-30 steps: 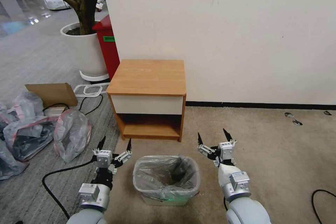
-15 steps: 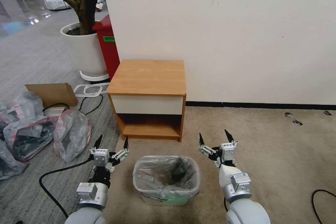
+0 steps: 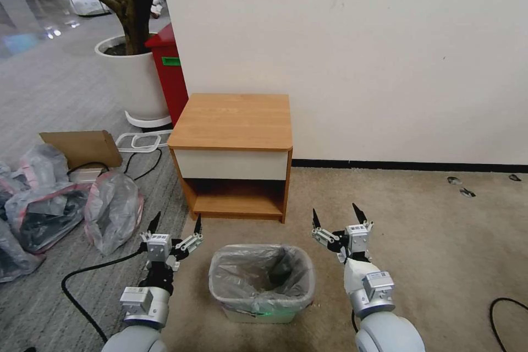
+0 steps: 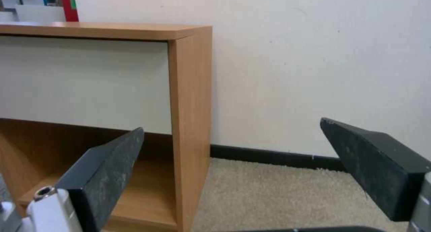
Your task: Pick up the garbage bag from the table and place it over the trash can.
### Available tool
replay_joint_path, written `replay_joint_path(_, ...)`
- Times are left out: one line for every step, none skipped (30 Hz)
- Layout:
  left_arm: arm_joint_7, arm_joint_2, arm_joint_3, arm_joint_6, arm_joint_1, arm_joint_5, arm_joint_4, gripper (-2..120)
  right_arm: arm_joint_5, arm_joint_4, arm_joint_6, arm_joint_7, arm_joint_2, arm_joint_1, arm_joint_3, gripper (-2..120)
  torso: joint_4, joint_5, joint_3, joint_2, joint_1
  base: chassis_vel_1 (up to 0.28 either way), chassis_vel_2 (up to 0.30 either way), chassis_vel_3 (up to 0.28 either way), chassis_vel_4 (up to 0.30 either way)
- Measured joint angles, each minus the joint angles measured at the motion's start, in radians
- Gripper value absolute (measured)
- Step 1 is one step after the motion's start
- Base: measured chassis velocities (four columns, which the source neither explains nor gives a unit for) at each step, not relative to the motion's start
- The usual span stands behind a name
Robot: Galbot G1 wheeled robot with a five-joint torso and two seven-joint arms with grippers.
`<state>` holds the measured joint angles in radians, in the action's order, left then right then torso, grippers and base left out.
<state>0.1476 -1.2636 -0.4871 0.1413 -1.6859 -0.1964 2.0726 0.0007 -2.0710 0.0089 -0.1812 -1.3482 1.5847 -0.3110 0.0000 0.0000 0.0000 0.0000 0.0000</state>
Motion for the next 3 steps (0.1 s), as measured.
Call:
replay_joint_path(0.0, 0.0, 0.0, 0.0, 0.0, 0.0, 0.0, 100, 0.0, 0.0, 0.0, 0.0, 0.0, 0.0, 0.0, 100, 0.0, 0.0, 0.0, 0.0, 0.0, 0.0, 0.0, 0.0, 0.0)
replay_joint_path(0.0, 0.0, 0.0, 0.0, 0.0, 0.0, 0.0, 100, 0.0, 0.0, 0.0, 0.0, 0.0, 0.0, 0.0, 100, 0.0, 0.0, 0.0, 0.0, 0.0, 0.0, 0.0, 0.0, 0.0)
replay_joint_path(0.0, 0.0, 0.0, 0.0, 0.0, 0.0, 0.0, 100, 0.0, 0.0, 0.0, 0.0, 0.0, 0.0, 0.0, 100, 0.0, 0.0, 0.0, 0.0, 0.0, 0.0, 0.0, 0.0, 0.0)
